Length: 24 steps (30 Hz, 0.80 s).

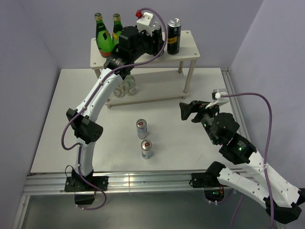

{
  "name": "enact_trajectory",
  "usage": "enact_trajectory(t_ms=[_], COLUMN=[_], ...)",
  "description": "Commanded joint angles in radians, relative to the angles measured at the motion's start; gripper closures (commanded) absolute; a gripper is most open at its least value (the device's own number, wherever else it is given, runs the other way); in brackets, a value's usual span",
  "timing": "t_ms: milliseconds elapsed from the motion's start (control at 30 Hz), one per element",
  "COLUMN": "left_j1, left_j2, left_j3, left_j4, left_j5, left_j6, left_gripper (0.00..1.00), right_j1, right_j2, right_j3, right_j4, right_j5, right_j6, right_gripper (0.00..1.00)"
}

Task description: Place and organize the beverage onto the shelf

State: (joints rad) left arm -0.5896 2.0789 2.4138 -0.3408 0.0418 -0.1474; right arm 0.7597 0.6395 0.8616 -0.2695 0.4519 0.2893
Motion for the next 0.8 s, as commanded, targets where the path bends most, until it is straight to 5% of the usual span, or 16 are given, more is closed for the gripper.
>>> enact_trajectory(t_ms=[0,167,333,767], left_j1=[-0.004,-0.006,-0.006,-0.018], left_j2=[-0.022,-0.040,-0.054,-0.066], left_j3=[0.034,-0.013,-0.042,-0.084], left_j4=[0.106,0.126,0.134,0.151], left_j5=[0.073,0.079,0.081,0.063], left_j6=[-0.012,-0.001,0.017,0.034], left_gripper=[0.92,0.58,0.41,0.27], right_j1=[0.006,0.006,0.006,0.004], right_j2=[0.003,-0.003,-0.003,-0.008], right_j3=[-0.004,-0.006,-0.006,-0.012], right_j4=[0.036,0.036,0.035,0.035], right_j5=[0.011,0.016,0.025,0.036], right_j6=[0.004,0.005,0.007,0.014], right_gripper=[0.00,0.00,0.00,0.00])
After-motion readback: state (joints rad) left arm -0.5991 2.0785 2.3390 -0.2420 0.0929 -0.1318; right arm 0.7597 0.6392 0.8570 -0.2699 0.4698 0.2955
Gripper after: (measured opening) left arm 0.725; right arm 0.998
